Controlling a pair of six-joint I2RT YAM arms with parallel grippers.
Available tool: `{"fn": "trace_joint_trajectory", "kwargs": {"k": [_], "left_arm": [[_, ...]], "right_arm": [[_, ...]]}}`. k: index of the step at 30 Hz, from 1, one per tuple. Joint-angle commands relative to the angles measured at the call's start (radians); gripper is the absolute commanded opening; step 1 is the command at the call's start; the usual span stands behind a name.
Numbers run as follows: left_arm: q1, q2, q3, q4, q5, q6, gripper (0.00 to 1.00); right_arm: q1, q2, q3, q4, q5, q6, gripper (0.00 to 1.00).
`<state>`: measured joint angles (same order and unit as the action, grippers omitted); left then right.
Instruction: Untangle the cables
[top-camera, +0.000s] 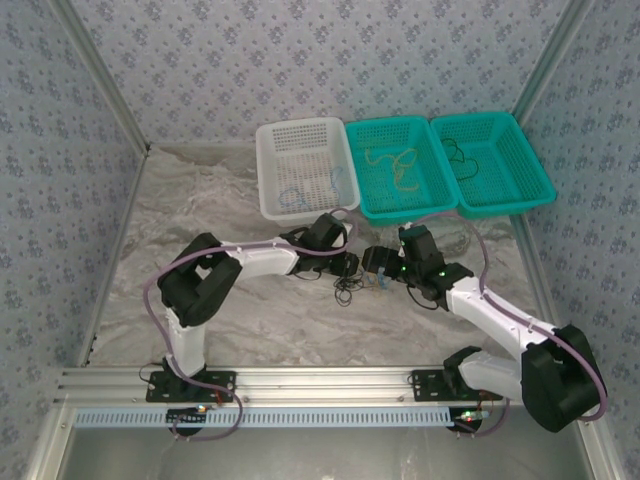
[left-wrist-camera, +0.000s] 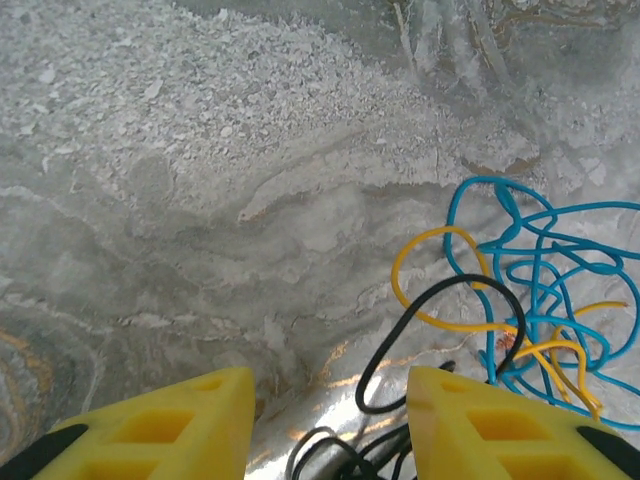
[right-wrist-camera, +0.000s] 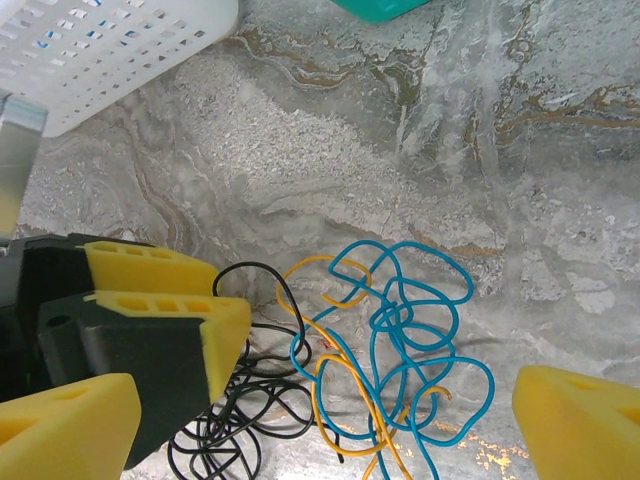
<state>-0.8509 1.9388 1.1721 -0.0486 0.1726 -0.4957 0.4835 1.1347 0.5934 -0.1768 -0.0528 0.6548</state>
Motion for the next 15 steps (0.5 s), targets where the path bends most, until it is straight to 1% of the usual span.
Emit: {"fn": "trace_joint_trajectory", "kwargs": {"k": [1,3,12,15], "left_arm": [[0.006,0.027,0.039,0.034,0.022,-0.001,0.43],[0.008,0.039,0.046,0.048,0.027,-0.007,0.41],[0.012,0.048,0.044,0.088,0.044,-0.040,0.18],[0.013,0.043,0.041,0.089,0.044,-0.039,0.15]], "right_arm": [[0.008,-0.015,-0.007,-0.007,-0.005,0.000,0.98],[0.008,-0.013,-0.007,-0.007,-0.007,-0.001,0.98],[0.010,-0.010,-0.008,-0.005,-0.007,-0.001,0.98],[0.012,-0.009,-0.011,-0.003,-0.007,-0.001,0.98]]}}
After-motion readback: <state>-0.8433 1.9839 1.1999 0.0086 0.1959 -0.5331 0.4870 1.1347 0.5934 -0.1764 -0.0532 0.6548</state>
